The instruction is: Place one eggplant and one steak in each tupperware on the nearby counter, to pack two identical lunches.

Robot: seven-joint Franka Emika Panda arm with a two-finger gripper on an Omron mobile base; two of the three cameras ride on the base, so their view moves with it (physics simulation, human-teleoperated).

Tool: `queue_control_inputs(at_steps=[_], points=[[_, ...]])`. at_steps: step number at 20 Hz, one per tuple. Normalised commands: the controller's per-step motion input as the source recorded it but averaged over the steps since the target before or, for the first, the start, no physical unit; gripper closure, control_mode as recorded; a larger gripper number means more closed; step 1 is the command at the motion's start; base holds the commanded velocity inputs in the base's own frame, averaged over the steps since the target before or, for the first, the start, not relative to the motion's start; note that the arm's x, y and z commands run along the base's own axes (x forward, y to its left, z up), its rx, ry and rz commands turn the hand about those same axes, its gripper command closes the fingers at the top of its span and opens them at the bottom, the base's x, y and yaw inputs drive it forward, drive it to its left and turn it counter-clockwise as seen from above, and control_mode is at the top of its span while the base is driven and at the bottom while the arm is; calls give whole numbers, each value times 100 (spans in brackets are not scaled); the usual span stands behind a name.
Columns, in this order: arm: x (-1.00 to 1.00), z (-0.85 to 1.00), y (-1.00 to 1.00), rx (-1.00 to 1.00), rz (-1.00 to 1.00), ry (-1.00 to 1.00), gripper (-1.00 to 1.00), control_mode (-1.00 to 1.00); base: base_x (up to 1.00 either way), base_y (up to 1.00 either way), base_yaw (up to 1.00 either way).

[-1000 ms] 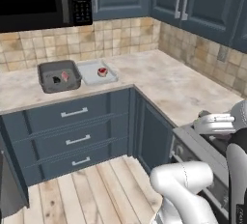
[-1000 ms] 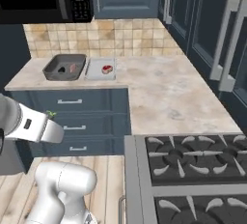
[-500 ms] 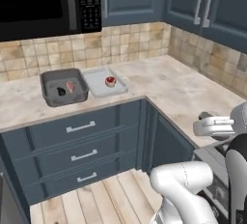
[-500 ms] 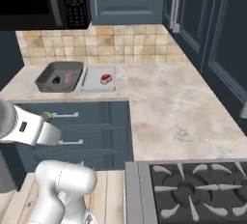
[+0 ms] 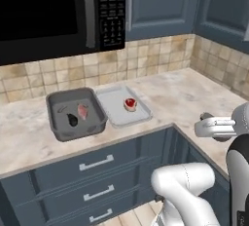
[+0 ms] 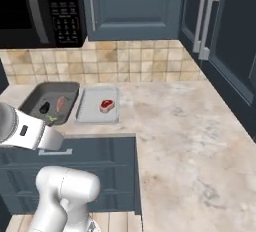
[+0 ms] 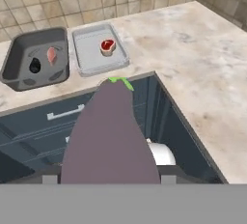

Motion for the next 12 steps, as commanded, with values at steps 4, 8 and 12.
queue_control_inputs(at_steps=[4, 8, 12], points=[[0, 0, 0, 0, 0, 0, 100, 100, 100, 0, 0], [0, 0, 0, 0, 0, 0, 100, 100, 100, -5, 0], [0, 0, 0, 0, 0, 0, 100, 100, 99, -17, 1]])
